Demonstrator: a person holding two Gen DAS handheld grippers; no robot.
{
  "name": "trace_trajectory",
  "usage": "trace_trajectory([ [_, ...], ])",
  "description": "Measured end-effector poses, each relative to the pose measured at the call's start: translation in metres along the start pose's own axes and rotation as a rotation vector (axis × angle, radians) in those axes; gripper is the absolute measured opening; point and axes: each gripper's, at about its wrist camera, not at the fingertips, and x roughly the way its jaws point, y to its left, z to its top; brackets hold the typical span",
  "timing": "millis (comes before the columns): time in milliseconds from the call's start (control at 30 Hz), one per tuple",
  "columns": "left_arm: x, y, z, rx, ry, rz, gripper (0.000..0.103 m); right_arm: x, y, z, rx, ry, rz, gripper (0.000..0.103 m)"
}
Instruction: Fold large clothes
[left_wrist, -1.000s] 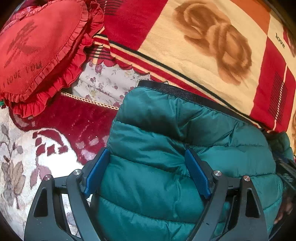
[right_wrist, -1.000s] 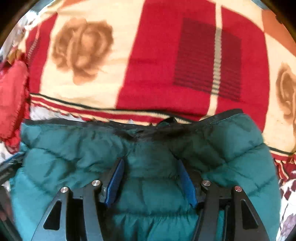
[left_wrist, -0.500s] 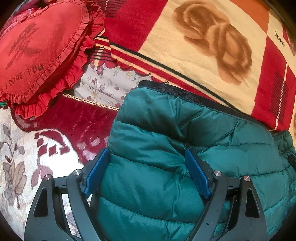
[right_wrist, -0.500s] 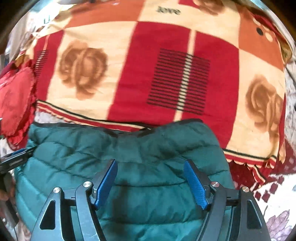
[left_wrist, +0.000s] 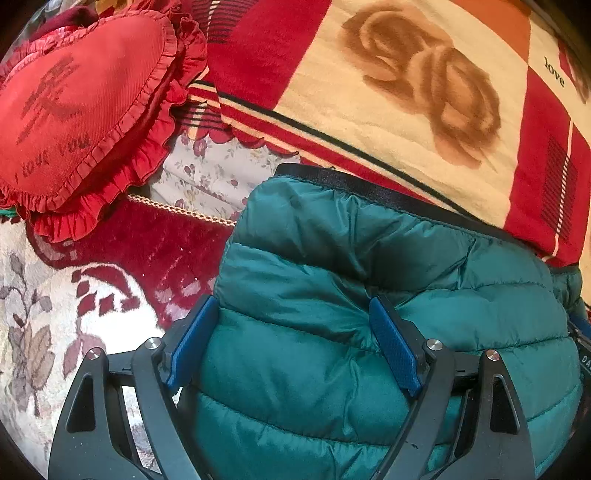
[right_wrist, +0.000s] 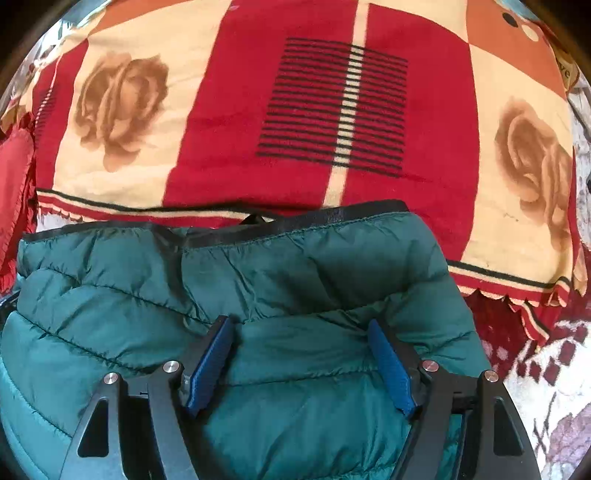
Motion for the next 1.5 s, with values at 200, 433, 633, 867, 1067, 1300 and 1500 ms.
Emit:
trace_trajectory([
  [200,0.000,0.001,0.001,0.001,0.000,0.002,0.085,-0.051,0.007,-0.001,0.019,-0.051,0.079,0.072],
  [433,-0.001,0.001,0.000,0.003,-0.002,0.003,0.085,-0.077,0.040,-0.026,-0.110,-0.073,0.118,0.077],
  [633,-0.001,0.001,0.000,0.003,-0.004,0.004,0.085,-0.046,0.041,-0.038,-0.105,-0.034,0.074,0.083],
  [867,-0.009,0.002,0.001,0.014,0.011,0.003,0.085,-0.065,0.036,-0.031,-0.073,-0.013,0.099,0.084],
  [1067,-0.048,0.010,-0.007,0.004,-0.019,-0.016,0.085,-0.112,0.029,-0.041,-0.051,-0.068,0.144,0.084],
  [1300,-0.093,0.023,-0.042,0.016,0.013,-0.056,0.085,-0.139,0.009,-0.076,0.031,-0.046,0.194,0.089],
  [1500,-0.116,0.033,-0.068,0.044,0.021,-0.041,0.085,-0.139,-0.003,-0.099,0.066,0.006,0.177,0.089],
])
